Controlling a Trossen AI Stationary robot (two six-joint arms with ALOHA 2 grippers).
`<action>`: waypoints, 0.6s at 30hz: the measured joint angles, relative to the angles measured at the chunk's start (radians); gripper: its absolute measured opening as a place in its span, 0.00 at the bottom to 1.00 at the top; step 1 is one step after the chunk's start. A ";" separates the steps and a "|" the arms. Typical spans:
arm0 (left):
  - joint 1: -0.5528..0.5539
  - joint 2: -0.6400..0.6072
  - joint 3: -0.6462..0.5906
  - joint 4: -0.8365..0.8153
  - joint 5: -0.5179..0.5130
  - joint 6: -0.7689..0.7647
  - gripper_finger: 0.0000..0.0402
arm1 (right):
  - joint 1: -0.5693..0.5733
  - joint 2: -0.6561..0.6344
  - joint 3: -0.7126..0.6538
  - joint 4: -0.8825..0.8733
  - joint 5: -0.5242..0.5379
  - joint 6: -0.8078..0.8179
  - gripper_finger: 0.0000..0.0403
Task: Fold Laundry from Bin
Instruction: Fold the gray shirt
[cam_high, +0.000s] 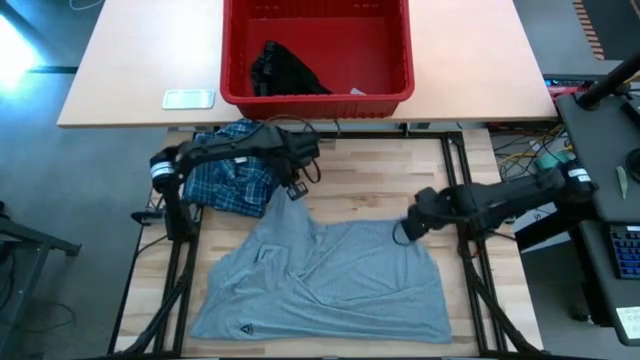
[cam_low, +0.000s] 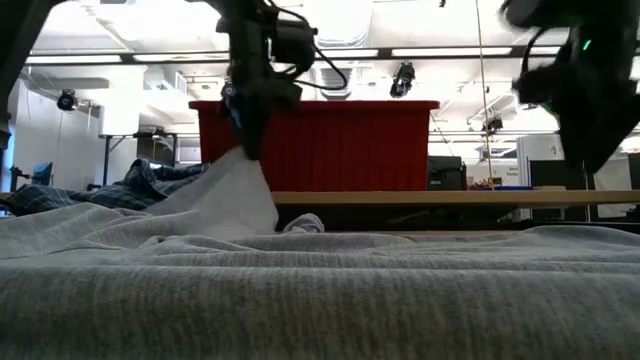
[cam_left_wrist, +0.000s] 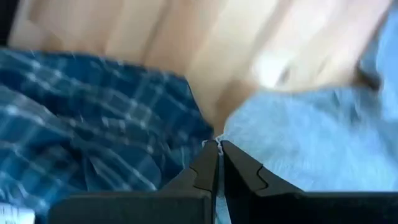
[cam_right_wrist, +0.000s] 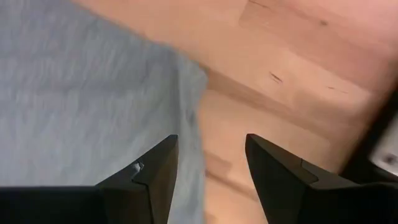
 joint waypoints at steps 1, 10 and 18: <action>-0.013 -0.009 -0.003 -0.019 0.000 -0.005 0.00 | -0.049 -0.010 -0.033 0.043 -0.017 -0.033 0.45; -0.173 -0.138 -0.037 -0.153 -0.042 -0.136 0.00 | -0.335 0.179 -0.147 0.267 -0.038 -0.329 0.45; -0.246 -0.222 -0.123 -0.154 -0.048 -0.299 0.00 | -0.179 0.429 0.056 0.398 -0.132 -0.348 0.45</action>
